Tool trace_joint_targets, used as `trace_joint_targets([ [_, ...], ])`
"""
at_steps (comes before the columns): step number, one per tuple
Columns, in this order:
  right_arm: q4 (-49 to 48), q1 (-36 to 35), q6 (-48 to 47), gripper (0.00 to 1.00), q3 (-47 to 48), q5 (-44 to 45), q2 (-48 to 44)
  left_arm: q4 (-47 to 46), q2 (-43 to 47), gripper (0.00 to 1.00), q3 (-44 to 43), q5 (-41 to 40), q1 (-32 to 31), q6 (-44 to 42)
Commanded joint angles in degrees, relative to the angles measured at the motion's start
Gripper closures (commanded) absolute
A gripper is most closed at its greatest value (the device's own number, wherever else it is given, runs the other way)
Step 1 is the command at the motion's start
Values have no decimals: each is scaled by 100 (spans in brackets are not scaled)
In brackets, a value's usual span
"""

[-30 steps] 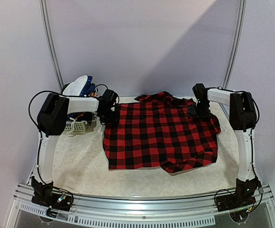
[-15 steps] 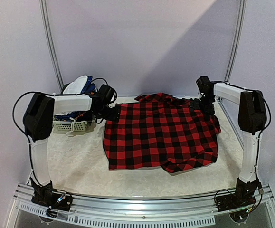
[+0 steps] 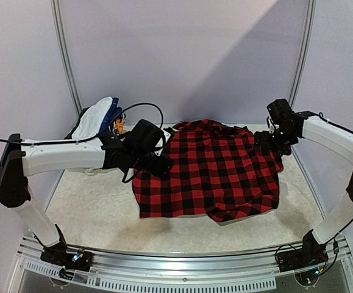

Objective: Fold and stack the mixed laundry pile
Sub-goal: Adjust the flattened shirt at the center of the board.

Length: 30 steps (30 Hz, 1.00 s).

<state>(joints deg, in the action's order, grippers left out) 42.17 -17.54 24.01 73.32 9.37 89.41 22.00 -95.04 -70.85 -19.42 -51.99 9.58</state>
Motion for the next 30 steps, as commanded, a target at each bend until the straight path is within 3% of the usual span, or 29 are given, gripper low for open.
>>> trace_joint_targets([
  [1, -211, -73, 324, 1, -763, -59, -988, 43, 239, 16, 229, 73, -773, -326],
  [6, -109, -152, 596, 1, -1378, -49, -1887, -158, 17, 18, 347, 551, -1676, -556],
  [12, -39, -160, 753, 1, -1869, 9, -2674, -383, -880, 21, 13, 836, -2499, -887],
  [20, 11, -162, 748, 1, -2078, -79, -2920, -1354, -2092, 29, -399, 709, -2768, -1113],
  [30, 32, -168, 660, 1, -2181, -71, -2999, -2101, -2610, 33, -500, -60, -2800, -1454],
])
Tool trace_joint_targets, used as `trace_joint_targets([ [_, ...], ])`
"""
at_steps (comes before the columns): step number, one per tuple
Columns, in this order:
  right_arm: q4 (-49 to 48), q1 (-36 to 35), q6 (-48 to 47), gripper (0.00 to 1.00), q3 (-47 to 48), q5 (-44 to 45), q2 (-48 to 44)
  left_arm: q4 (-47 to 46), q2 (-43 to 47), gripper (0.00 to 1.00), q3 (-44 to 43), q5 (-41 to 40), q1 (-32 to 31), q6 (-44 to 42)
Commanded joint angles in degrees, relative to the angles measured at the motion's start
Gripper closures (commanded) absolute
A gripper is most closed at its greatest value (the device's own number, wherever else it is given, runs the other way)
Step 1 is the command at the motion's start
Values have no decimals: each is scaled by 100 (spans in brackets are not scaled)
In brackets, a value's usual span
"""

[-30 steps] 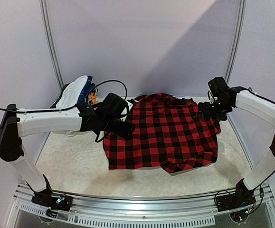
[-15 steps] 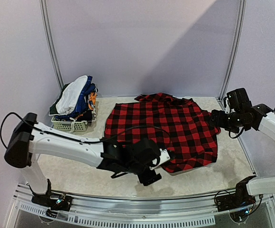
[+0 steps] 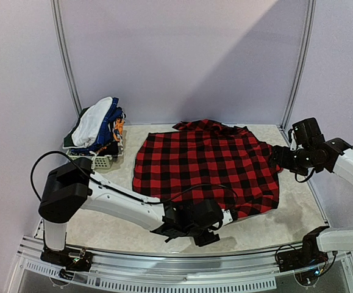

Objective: Fold and stack the mixed laundry pile
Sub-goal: Adjust the flattened shirt at the center of the board.

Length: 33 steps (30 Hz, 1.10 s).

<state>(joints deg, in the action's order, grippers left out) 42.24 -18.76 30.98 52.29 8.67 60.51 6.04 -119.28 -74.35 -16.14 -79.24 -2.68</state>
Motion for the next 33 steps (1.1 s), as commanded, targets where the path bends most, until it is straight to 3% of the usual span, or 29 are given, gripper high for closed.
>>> trace_joint_targets([
  [1, 25, -48, -44, 1, -79, -5, -105, -502, -237, 34, -177, -484, -72, -276],
  [10, 29, -46, -108, 1, -88, -37, -123, -834, -723, 48, -516, -914, -36, -587],
  [15, 23, -48, -132, 1, -96, -35, -148, -916, -819, 72, -603, -931, 14, -665],
  [18, 4, -45, -144, 1, -114, -32, -154, -947, -793, 100, -638, -848, 19, -675],
  [22, -32, -48, -129, 1, -138, -30, -145, -795, -558, 100, -682, -541, 29, -486],
  [33, -100, -44, -120, 1, -99, 20, -162, 636, 586, 100, -1127, 1787, 550, 819],
])
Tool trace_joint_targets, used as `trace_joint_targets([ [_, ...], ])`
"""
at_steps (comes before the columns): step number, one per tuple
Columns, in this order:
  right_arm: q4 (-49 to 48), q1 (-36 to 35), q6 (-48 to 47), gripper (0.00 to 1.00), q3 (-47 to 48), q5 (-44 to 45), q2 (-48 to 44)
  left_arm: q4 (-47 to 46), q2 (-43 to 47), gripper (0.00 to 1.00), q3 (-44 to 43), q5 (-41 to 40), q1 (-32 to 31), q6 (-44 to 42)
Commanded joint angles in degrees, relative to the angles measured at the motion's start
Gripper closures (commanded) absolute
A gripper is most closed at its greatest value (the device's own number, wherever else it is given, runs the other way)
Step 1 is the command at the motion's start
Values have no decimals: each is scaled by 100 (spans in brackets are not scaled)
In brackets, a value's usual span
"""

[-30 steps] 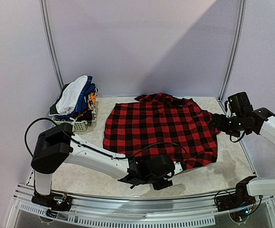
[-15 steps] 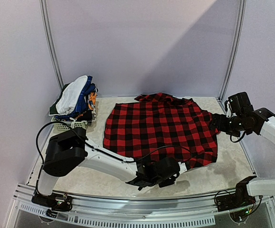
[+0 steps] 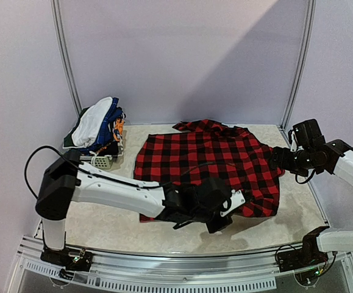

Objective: Fold and stack the mixed laundry pile
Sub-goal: Adjust the flattened shirt at the center of the board.

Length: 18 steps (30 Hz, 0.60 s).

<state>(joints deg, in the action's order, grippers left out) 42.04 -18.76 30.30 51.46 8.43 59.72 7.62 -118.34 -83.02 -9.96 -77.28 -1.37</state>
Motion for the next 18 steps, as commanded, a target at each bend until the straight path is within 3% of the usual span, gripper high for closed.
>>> trace_joint_targets([
  [1, -86, -47, -51, 1, -7, 45, -77, 556, 520, 100, -330, 1415, 452, 909],
  [7, -106, -51, -38, 1, 89, 75, 16, 531, 492, 100, -671, 2754, 1015, 1757],
  [18, -171, -47, -44, 1, 80, -60, 124, 648, -667, 100, -1559, 2517, 2366, 2791],
])
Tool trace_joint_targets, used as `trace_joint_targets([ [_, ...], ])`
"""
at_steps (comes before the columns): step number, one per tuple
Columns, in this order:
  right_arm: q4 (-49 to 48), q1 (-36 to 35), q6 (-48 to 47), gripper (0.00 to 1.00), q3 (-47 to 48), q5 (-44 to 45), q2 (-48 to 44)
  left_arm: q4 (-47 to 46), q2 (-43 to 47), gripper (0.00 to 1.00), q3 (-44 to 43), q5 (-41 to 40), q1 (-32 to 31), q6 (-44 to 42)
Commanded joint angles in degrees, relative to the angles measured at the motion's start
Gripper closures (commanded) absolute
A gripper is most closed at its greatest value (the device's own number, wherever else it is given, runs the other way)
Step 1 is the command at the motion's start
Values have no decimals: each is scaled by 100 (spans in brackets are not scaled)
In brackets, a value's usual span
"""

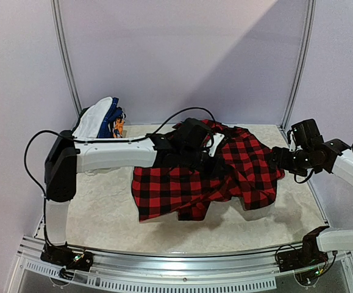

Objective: Fold and stack the mixed laundry pile
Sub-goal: Adjust the flattened shirt at the center of the board.

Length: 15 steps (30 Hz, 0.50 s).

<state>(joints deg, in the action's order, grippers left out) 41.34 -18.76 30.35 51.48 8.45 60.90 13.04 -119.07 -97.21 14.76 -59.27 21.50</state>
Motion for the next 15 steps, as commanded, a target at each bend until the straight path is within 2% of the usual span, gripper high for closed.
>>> trace_joint_targets([
  [1, -119, -48, -86, 1, 66, -173, -32, 55, -715, 100, -180, 76, 683, 589],
  [6, -635, -178, -241, 2, -237, -1469, -330, -249, -1278, 100, -332, 524, 1112, 929],
  [9, -1315, -718, -287, 2, -597, -2135, -564, -264, -1487, 100, -418, 601, 1181, 989],
  [15, -2072, -2615, 40, 4, -980, -1525, -228, -327, -1540, 100, -349, 545, 1232, 1007],
])
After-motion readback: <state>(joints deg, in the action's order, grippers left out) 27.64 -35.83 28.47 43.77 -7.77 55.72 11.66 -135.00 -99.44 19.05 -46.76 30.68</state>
